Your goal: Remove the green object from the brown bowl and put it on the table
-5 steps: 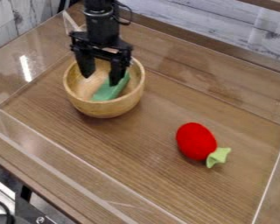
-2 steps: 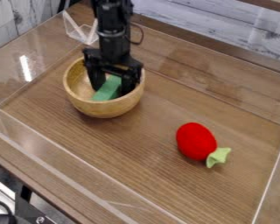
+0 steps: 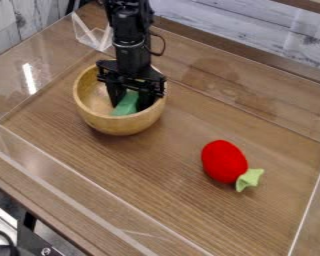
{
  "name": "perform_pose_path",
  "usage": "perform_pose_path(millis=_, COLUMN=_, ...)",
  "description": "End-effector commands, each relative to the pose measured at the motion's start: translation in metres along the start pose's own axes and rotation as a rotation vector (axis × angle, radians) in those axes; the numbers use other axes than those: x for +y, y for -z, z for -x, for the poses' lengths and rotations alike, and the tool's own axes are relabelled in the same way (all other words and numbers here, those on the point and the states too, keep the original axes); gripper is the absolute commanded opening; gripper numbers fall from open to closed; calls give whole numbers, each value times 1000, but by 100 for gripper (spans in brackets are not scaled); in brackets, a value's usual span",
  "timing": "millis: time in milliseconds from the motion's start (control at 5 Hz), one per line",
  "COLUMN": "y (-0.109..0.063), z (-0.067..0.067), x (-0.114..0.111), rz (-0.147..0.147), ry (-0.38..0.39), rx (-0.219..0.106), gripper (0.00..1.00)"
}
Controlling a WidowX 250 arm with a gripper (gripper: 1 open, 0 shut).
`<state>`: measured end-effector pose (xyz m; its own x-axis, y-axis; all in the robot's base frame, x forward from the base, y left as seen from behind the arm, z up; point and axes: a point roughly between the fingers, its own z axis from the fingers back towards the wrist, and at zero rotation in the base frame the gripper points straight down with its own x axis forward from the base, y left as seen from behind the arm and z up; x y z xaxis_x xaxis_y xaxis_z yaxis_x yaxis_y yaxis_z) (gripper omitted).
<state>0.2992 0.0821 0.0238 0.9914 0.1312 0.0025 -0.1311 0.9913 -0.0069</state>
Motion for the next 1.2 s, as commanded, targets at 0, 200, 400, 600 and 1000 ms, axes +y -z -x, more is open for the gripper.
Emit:
perform_pose_path(millis=0, y=-2, z=5, x=4, rz=4, ry=26, rx=-3, gripper=0)
perform_pose_path(millis=200, y=-5, z=11, x=10, rz=11, ry=39, rx=0, gripper=0)
perform_pose_path(millis=400, y=-15, z=14, x=22, rz=14, ry=57, rx=5, gripper=0)
perform_pose_path(millis=600, y=-24, z=16, x=33, rz=21, ry=64, rx=12, gripper=0)
perform_pose_path(millis=1000, y=-48, z=18, x=33, rz=48, ry=71, rx=-37, gripper=0)
